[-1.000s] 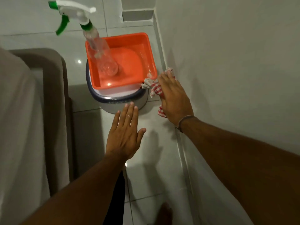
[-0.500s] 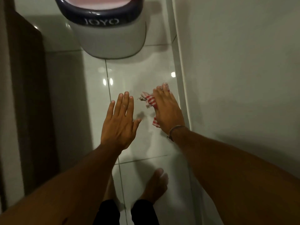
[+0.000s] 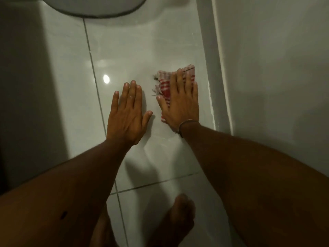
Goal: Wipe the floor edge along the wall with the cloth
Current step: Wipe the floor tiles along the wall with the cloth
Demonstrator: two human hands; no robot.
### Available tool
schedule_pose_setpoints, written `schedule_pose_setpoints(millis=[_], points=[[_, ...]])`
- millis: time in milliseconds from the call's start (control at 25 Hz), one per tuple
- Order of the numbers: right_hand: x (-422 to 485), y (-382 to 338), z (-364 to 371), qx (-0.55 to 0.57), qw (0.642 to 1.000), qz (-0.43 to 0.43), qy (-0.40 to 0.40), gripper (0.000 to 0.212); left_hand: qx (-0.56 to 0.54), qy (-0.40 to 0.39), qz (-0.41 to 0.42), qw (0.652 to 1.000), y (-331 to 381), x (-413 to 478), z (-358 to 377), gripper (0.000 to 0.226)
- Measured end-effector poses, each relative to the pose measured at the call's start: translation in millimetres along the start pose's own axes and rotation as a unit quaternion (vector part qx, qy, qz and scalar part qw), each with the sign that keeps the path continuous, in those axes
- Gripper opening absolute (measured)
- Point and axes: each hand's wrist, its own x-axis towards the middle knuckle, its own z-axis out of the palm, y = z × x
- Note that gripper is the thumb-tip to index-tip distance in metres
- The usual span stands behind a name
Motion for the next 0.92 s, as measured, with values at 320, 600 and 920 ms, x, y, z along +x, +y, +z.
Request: schedule_pose_setpoints(millis=[320, 600, 920], points=[[0.7, 11.8, 36.6, 0.018, 0.997, -0.03, 0.07, 0.066, -0.03, 0.054, -0.008, 0.998, 0.7, -1.1, 43.0, 0.083], [56.1, 53.5, 20.8, 0.033, 0.993, -0.004, 0.116, 0.063, -0.039, 0.062, -0.001, 0.997, 0.0, -1.6, 44.7, 0.083], [60.3, 61.8, 19.0, 0.047, 0.993, 0.013, 0.107, 0.063, -0.041, 0.054, -0.007, 0.998, 1.4, -1.5, 45.0, 0.083]])
